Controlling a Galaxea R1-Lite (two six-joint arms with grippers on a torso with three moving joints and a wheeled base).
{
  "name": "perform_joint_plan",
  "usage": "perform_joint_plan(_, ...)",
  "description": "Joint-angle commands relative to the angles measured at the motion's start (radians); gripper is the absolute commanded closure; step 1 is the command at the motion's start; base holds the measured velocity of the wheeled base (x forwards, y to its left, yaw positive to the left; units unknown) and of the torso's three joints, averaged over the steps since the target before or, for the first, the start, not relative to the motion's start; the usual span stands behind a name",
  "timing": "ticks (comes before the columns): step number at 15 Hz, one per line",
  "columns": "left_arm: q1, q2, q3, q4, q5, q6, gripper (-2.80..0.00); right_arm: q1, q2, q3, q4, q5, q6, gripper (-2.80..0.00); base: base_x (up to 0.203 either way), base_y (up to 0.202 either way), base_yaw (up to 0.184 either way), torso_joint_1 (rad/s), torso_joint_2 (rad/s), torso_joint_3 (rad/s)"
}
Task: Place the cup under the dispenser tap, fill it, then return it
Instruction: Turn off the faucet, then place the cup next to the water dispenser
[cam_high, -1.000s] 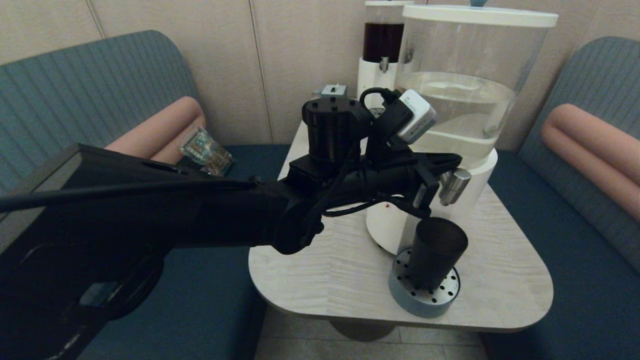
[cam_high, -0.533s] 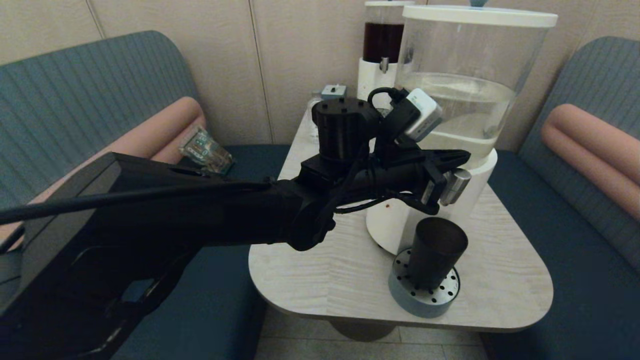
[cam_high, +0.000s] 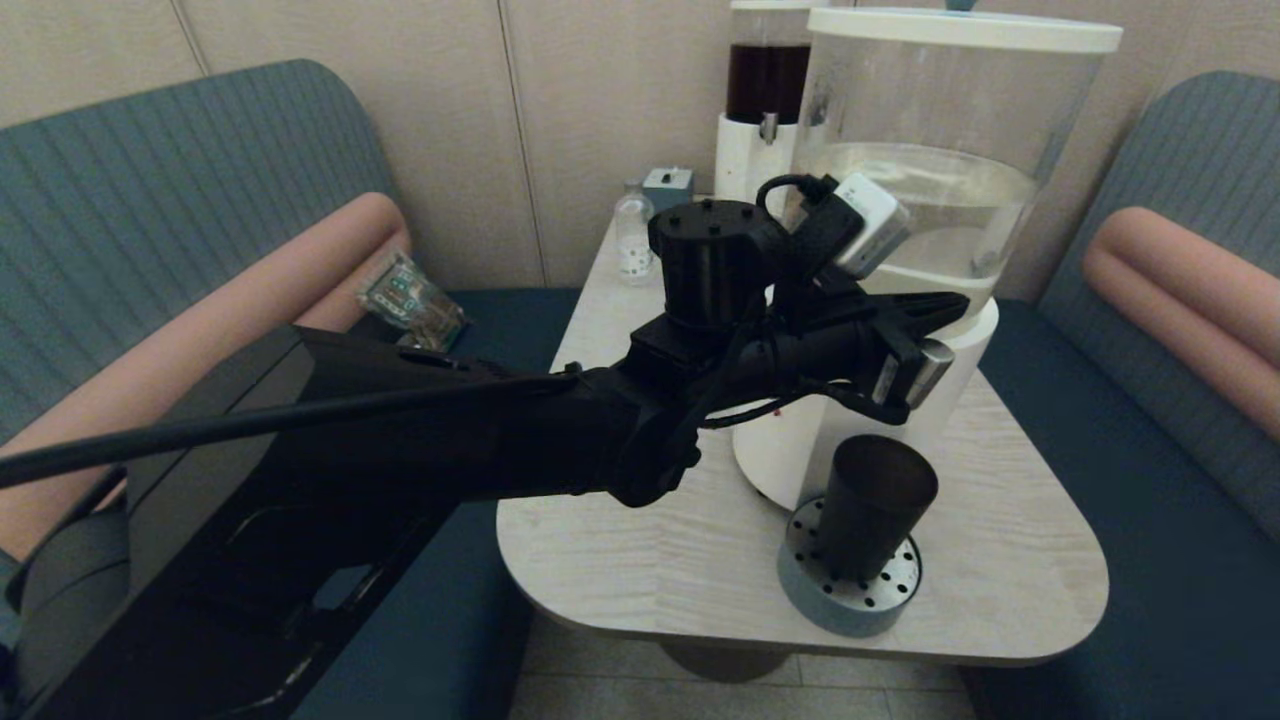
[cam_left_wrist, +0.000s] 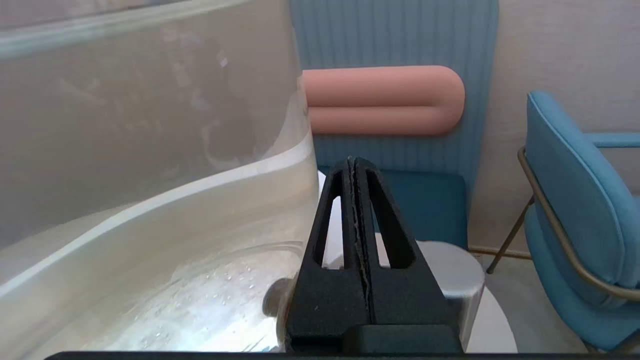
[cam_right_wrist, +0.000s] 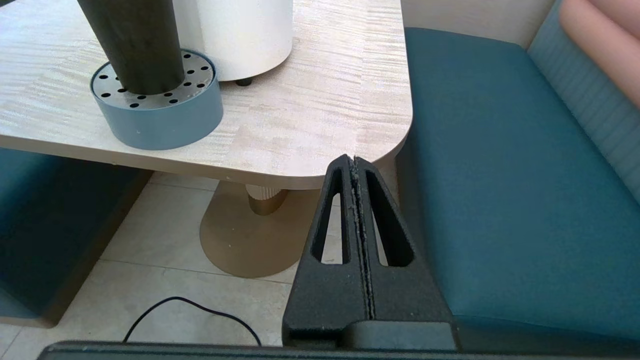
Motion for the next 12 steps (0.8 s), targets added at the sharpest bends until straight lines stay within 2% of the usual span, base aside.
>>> perform_joint_plan(1,-0.003,-0.039,-0.002,-0.012,-0.006,-0.002,0.00,0.001,-0.002,0.012,-0.001,0.000,0.000,0.00,0.000,0.000,0.000,0.000,0.00,0.000)
perform_joint_plan(6,-0.005,-0.156,0.039,-0.008,0.005,-0.012,0.00,0.001,-0.002,0.012,-0.001,0.000,0.000,0.00,0.000,0.000,0.000,0.000,0.00,0.000)
perform_joint_plan(10,0.008,-0.252,0.225,-0.009,0.029,-0.012,0.00,0.000,-0.002,0.012,-0.001,0.000,0.000,0.00,0.000,0.000,0.000,0.000,0.00,0.000)
perform_joint_plan(12,0.058,-0.274,0.305,-0.014,0.044,-0.009,0.00,0.001,-0.002,0.012,-0.001,0.000,0.000,0.00,0.000,0.000,0.000,0.000,0.00,0.000)
